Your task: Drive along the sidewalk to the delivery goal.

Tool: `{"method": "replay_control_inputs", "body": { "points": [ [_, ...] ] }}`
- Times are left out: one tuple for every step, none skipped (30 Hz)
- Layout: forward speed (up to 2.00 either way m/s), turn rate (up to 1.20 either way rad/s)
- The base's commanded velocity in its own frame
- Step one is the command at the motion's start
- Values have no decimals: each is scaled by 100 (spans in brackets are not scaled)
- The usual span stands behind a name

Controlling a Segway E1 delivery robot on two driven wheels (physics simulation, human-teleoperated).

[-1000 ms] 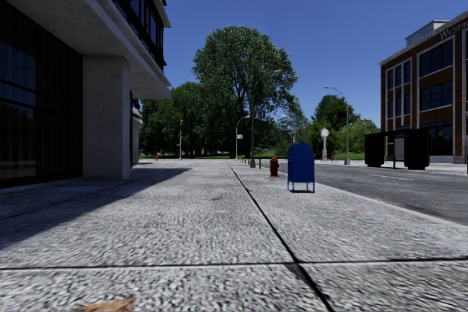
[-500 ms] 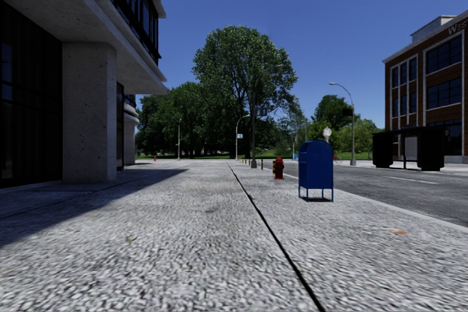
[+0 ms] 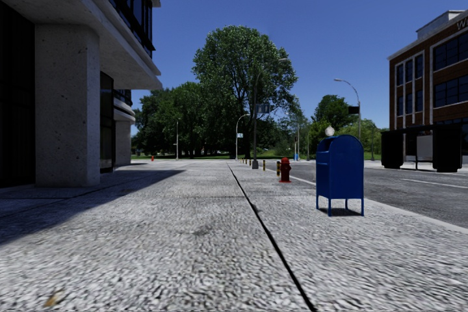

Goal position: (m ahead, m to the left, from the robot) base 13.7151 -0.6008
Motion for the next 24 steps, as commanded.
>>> {"method": "replay_control_inputs", "body": {
  "points": [
    [200,0],
    [200,0],
    [200,0],
    [200,0],
    [200,0],
    [200,0],
    [200,0],
    [200,0],
    [200,0],
    [200,0],
    [200,0],
    [200,0],
    [200,0],
    [200,0],
    [200,0],
    [200,0],
    [200,0],
    [200,0],
    [200,0],
    [200,0],
    [200,0],
    [200,0],
    [200,0],
    [200,0]
  ]
}}
